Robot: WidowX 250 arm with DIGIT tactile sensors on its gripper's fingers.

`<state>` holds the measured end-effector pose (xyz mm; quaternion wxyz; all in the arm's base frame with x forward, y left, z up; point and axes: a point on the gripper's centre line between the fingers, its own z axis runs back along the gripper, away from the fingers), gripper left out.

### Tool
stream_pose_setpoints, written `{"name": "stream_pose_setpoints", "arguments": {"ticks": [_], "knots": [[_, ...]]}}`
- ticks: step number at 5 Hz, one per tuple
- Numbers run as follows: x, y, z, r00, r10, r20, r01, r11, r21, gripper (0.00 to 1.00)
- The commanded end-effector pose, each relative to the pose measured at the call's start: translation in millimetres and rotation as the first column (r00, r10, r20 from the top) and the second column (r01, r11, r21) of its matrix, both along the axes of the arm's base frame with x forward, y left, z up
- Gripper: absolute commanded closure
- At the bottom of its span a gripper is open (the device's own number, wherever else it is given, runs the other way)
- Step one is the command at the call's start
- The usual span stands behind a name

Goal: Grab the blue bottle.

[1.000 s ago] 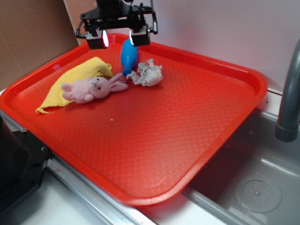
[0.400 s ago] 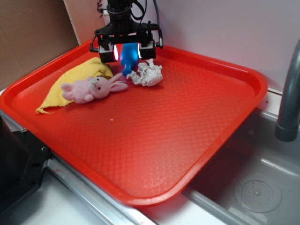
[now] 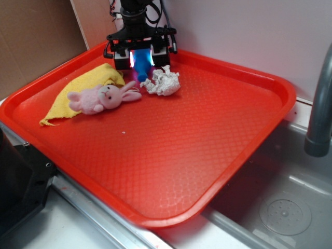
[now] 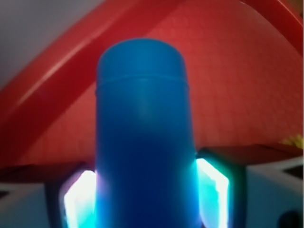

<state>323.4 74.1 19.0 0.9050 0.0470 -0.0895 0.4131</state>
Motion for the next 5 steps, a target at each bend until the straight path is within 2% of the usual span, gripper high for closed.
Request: {"name": "stream_pose_setpoints", "arguments": {"ticks": [1, 2, 3, 5], "knots": [[4.8, -0.8, 38.8, 0.986, -0.167, -0.017, 0.167, 0.986, -0.029, 1.00], [-9.7, -16.4, 66.3, 0.962, -0.272, -0.030, 0.269, 0.960, -0.082, 1.00], [-27.7, -30.8, 91.2, 0.926, -0.376, -0.022, 0.372, 0.923, -0.101, 1.00], [-76.4, -63.0, 129.2, 0.813, -0.582, -0.011, 0.575, 0.805, -0.149, 1.00]]}}
